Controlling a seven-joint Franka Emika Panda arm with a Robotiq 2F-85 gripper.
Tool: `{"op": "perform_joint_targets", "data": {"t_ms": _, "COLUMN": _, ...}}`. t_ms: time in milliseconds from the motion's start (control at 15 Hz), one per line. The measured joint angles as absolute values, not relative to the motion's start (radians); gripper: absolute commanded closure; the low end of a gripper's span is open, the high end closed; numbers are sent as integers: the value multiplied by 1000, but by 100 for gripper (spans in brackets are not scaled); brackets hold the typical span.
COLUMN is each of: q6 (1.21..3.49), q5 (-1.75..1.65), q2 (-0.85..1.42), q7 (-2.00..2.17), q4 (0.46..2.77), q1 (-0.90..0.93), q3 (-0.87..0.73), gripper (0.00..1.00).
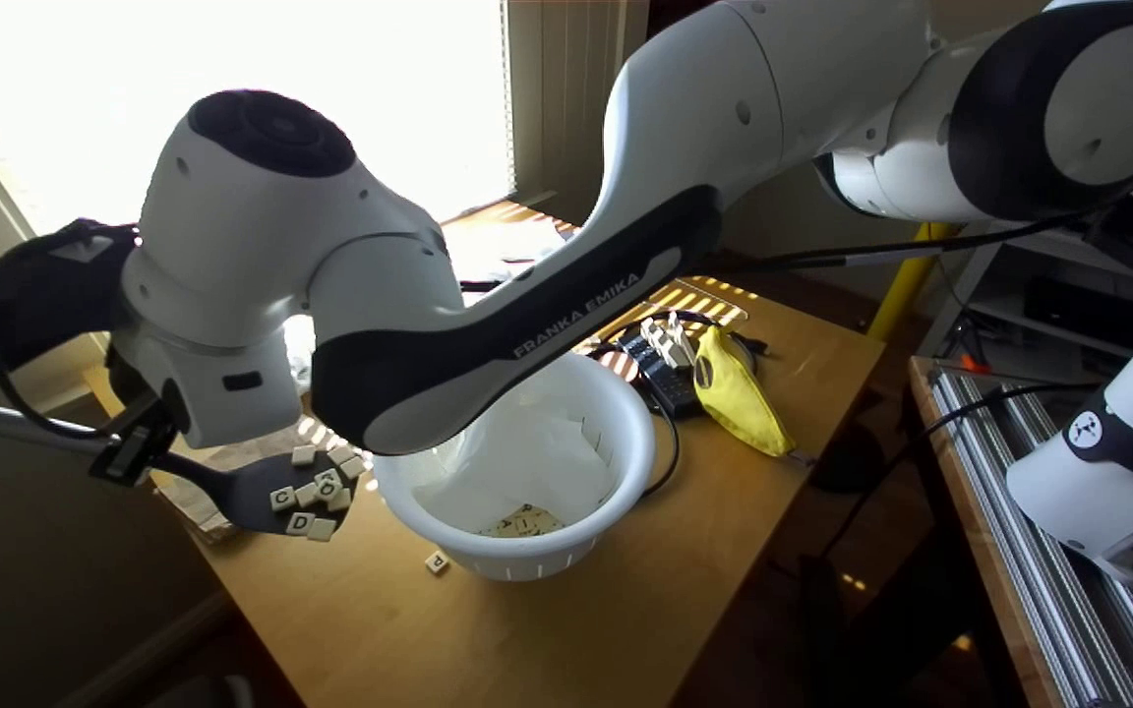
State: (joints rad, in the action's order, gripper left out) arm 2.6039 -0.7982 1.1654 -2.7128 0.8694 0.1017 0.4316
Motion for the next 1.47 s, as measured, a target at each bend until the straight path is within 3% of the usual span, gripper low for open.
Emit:
{"op": "perform_joint_targets", "data": {"t_ms": 867, "q6": 2559, "q5": -792, "q2": 1161, "q7": -2551, "q4": 879, "q1": -23, "q3": 423, "gripper": 94}}
{"op": "perform_joint_targets", "data": {"t_ms": 1467, "q6": 2569, "q5": -454, "q2": 1148, "q7": -2470, "q4": 880, "q1": 28, "q3": 135, "gripper": 94}}
